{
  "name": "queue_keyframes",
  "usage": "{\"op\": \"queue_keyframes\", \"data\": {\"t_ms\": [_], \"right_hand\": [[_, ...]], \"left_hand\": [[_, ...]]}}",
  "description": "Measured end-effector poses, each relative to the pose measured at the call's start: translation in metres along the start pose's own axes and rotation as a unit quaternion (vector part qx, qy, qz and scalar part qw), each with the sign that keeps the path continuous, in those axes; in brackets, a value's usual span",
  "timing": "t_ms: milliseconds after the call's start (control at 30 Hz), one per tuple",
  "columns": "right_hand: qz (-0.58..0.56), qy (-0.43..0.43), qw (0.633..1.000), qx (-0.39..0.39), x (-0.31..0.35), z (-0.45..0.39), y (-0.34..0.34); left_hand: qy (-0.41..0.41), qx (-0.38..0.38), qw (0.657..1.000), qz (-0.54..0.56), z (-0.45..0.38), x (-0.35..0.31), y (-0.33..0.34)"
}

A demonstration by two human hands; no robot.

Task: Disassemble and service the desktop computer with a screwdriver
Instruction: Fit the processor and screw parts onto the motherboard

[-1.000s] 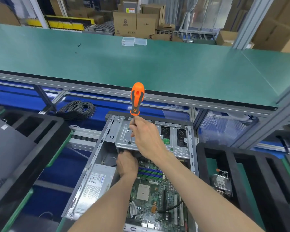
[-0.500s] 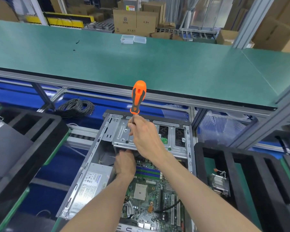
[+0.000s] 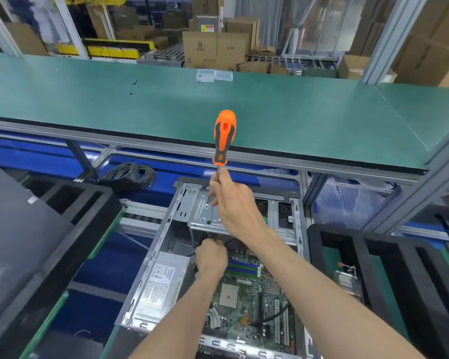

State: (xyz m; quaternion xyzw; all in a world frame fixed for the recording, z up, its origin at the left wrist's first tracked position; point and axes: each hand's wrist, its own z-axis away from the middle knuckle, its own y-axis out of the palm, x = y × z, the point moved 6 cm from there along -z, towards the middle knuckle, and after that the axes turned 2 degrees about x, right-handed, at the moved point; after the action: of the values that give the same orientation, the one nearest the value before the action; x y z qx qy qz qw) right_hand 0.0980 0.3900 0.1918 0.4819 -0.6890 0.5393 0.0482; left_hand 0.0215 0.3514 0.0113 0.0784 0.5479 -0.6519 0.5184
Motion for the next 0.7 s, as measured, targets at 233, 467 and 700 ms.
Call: {"op": "queue_keyframes", "data": {"t_ms": [233,467,700], "right_hand": [[-0.027,-0.035,0.997,-0.068,0.035,0.009,-0.030],[-0.006,-0.039,0.989,-0.142,0.042,0.035,-0.052],[-0.038,0.037,0.995,-0.081,0.014,0.057,-0.025]], "left_hand": [[0.064,0.078,0.988,0.120,0.022,-0.003,-0.007],[-0.027,0.174,0.861,0.477,0.049,-0.016,-0.024],[0.075,0.196,0.798,0.565,0.040,-0.035,-0.071]]}}
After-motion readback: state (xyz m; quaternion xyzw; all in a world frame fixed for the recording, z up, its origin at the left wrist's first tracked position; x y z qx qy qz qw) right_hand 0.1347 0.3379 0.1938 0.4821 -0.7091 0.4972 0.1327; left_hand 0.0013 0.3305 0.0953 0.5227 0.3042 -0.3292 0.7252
